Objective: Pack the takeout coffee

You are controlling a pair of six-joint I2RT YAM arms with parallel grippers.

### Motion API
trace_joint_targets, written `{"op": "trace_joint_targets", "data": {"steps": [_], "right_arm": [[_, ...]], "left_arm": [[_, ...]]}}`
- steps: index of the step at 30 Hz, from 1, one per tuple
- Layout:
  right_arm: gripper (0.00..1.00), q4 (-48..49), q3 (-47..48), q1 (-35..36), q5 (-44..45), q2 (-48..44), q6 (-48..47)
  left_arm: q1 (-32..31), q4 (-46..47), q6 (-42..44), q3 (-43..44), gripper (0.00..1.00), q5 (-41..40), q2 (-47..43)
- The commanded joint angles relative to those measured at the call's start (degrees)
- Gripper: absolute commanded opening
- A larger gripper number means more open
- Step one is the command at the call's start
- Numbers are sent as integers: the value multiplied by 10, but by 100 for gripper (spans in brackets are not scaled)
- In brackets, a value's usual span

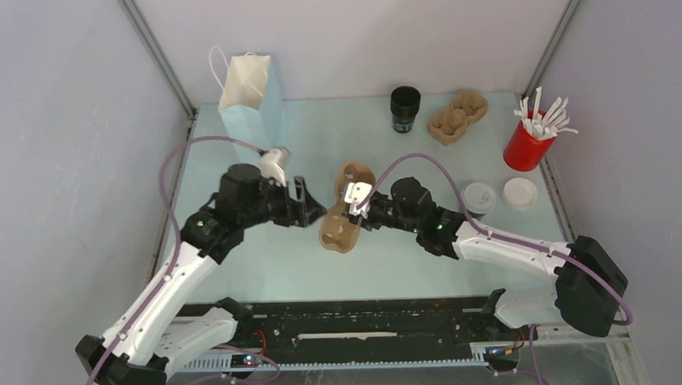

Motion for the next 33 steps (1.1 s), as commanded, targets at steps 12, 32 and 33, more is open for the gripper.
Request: {"op": "trace_joint_targets", "data": {"steps": [12,32,33], "right_arm": [[43,-81,-121,28,39,-219,141],[42,-157,-139,23,69,-370,153],[41,-156,-139,24,67,-376,157]], "left_arm": [[298,96,44,337,93,-127,179],[297,43,92,706,42,-148,570],[297,39,92,709,41,-141,573]]}}
